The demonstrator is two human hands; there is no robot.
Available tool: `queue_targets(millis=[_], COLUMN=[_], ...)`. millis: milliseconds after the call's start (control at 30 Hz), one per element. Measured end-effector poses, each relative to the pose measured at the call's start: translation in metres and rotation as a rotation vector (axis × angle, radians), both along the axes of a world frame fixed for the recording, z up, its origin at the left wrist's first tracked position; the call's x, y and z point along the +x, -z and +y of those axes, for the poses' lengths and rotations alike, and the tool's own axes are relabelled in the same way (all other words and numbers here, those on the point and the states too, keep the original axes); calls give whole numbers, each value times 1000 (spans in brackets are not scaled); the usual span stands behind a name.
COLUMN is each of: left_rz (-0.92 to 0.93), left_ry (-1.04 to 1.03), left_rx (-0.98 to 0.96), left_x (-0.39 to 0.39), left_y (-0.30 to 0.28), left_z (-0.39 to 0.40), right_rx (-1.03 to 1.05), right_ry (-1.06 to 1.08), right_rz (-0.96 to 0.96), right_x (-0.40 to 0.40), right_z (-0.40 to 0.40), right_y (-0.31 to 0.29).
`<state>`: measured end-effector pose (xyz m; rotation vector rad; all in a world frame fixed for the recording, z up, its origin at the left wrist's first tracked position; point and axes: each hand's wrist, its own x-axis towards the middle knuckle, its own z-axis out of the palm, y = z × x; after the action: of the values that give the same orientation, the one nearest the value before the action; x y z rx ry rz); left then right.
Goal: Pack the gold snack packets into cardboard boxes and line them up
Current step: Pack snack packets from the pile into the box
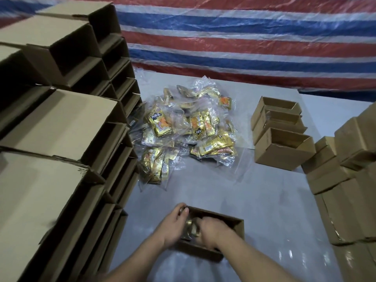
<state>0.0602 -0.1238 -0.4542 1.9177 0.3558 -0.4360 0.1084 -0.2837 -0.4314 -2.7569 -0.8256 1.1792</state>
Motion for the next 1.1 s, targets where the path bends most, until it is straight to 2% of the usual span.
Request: queue_targets(millis=[100,233,267,367,433,600,700,767,900,1000,1033,1067,1100], left_rz=[-3,-17,-31,-46,-47,-56,-59,-47,-29,-10,1,13,24], left_ry=[-28,14,19,6,0,0,8,25,-8,-6,-2,-4,-9], left_rx=[7,41,42,66,77,91,107,110,126,137,128,123,126], left_x=[0,0,-1,-1,-1,-1,-1,-1,2,7,8,10,11], left_y=[-1,0,1,2,2,2,-1,-3,-5,-4,-3,-3,-3], left_z=[1,7,7,5,5,3,2,2,-1,-10,-13,-17,-22], right_rx=[-63,214,249,166,109,-11,25,123,300,421,393,315,223], right_ry=[-7,234,248,122,138,331,400,450,398,333,352,428,528], right_rz=[-38,253,271,81,12,336,387,302,-50,-507,-648,-672,-602], right_x=[0,4,5,7,5,-12,-20,-20,-26,-31,-30,-29,-29], right_z=[14,4,-3,-19,-22,-1,6,0,-25,-47,-55,-61,-67], right_y=[3,-21,-29,-43,-42,-31,-30,-31,-44,-52,-51,-51,-50])
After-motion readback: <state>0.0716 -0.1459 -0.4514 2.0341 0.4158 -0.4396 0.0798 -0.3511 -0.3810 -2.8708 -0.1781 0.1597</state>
